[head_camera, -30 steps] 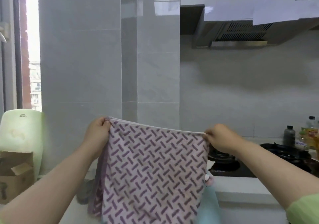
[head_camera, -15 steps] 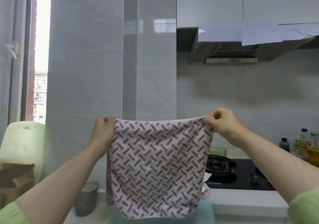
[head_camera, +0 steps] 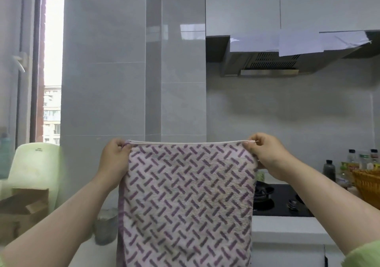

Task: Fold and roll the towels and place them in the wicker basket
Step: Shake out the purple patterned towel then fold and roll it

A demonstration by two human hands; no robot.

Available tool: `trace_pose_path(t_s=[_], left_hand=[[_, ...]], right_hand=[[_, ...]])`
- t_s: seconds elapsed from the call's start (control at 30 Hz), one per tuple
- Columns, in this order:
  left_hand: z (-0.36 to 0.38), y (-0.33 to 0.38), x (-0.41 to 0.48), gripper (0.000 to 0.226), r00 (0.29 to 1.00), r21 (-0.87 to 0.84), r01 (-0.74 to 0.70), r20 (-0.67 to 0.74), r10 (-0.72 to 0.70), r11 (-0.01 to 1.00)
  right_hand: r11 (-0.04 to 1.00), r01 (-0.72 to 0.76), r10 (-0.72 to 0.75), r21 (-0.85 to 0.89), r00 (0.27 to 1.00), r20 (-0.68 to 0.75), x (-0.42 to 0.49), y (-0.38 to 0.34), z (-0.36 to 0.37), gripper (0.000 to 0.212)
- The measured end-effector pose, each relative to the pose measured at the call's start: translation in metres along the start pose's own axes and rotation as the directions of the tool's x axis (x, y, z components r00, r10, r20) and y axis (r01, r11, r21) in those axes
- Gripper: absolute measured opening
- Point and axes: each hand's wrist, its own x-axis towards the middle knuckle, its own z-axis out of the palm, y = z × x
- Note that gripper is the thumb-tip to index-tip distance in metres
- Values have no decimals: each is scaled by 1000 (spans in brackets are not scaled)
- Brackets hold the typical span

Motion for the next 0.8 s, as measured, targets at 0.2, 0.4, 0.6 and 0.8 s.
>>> trace_pose_path(t_s=[0.2, 0.4, 0.6, 0.8], left_hand=[[12, -18, -7, 28, 999, 129, 51, 5, -52, 990], [37, -90, -15, 17, 984, 204, 171, 12, -177, 964], [73, -163, -38, 11, 971, 308, 232, -17, -238, 923], [102, -212, -59, 17, 986, 640, -95, 168, -18, 763]], right_hand=[[989, 32, -55, -145, 986, -158, 6, 31, 14, 18], [959, -144, 111, -245, 984, -142, 22, 100, 40, 30], [957, -201, 191, -207, 979, -66, 31, 178, 69, 16], [947, -257, 233, -191, 963, -136, 49, 261, 95, 18]])
